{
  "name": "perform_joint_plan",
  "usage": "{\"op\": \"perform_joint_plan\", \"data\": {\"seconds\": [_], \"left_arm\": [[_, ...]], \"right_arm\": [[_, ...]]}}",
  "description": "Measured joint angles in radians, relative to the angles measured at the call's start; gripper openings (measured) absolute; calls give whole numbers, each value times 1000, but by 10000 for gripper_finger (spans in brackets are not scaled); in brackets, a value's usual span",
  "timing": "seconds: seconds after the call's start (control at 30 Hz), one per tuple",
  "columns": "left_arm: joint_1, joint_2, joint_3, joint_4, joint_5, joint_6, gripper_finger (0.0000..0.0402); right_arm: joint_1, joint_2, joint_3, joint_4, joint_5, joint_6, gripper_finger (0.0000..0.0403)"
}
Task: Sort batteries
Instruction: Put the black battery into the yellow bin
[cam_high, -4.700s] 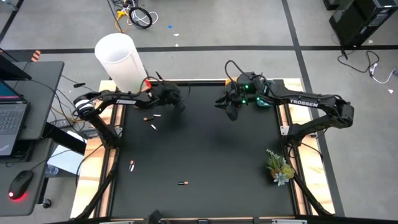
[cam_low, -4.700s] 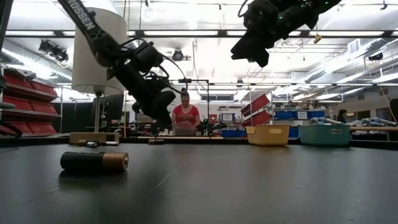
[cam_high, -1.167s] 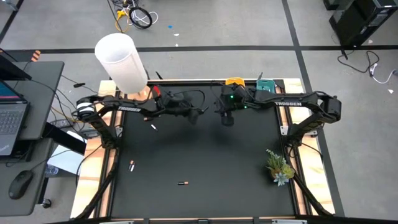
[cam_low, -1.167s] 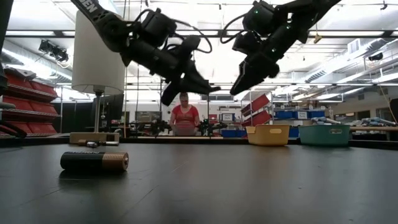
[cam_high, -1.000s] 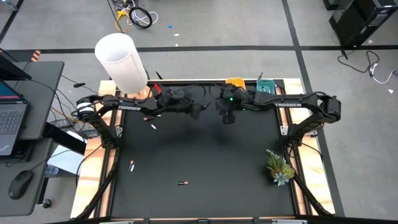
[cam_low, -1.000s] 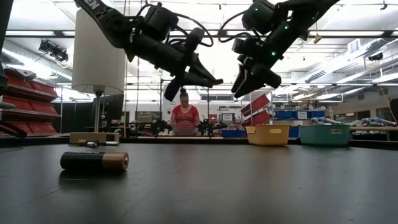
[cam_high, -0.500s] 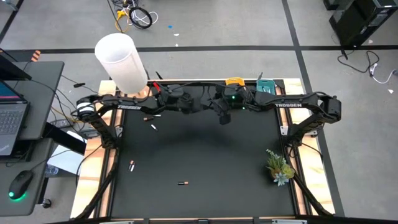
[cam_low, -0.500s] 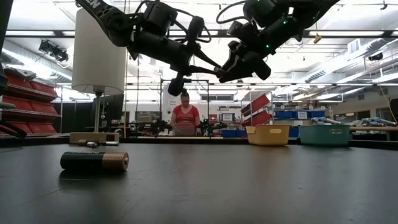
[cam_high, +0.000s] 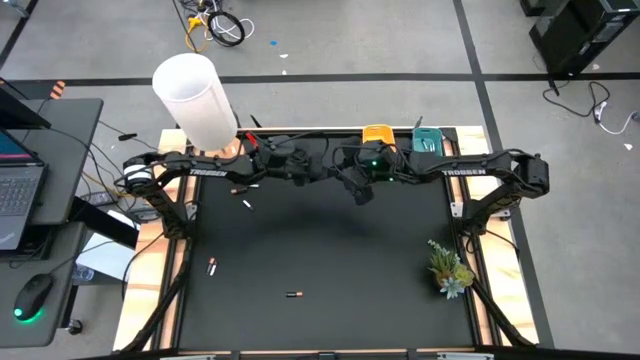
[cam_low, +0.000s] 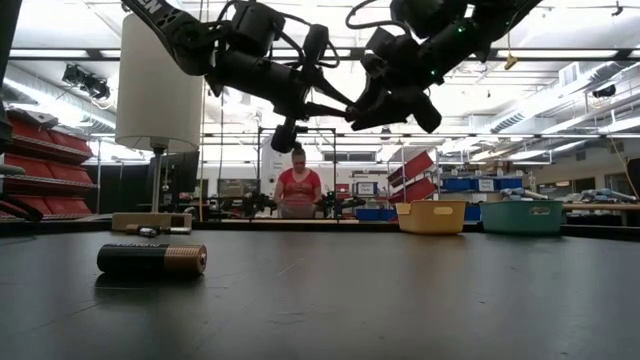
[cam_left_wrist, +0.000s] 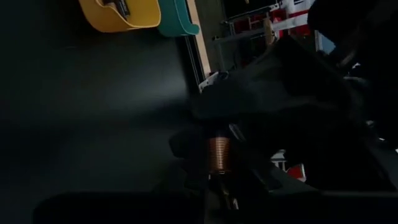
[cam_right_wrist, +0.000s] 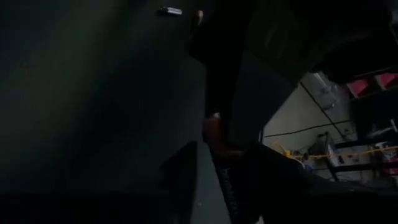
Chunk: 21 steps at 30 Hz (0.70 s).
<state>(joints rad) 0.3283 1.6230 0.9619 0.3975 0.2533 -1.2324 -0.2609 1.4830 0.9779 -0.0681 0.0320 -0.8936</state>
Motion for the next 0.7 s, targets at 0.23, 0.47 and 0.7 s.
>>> {"op": "perform_joint_plan", "data": {"seconds": [0.23, 0.47, 0.7], "left_arm": [[2, 0, 0, 0, -13, 104, 40], [2, 0, 0, -26, -53, 137, 56], [2, 0, 0, -89, -37, 148, 121]], "right_arm": [[11, 0, -1, -97, 2, 11, 48], [-22, -7, -1, -193, 4, 184, 48], [-174, -24, -1, -275, 32, 491, 48]]}}
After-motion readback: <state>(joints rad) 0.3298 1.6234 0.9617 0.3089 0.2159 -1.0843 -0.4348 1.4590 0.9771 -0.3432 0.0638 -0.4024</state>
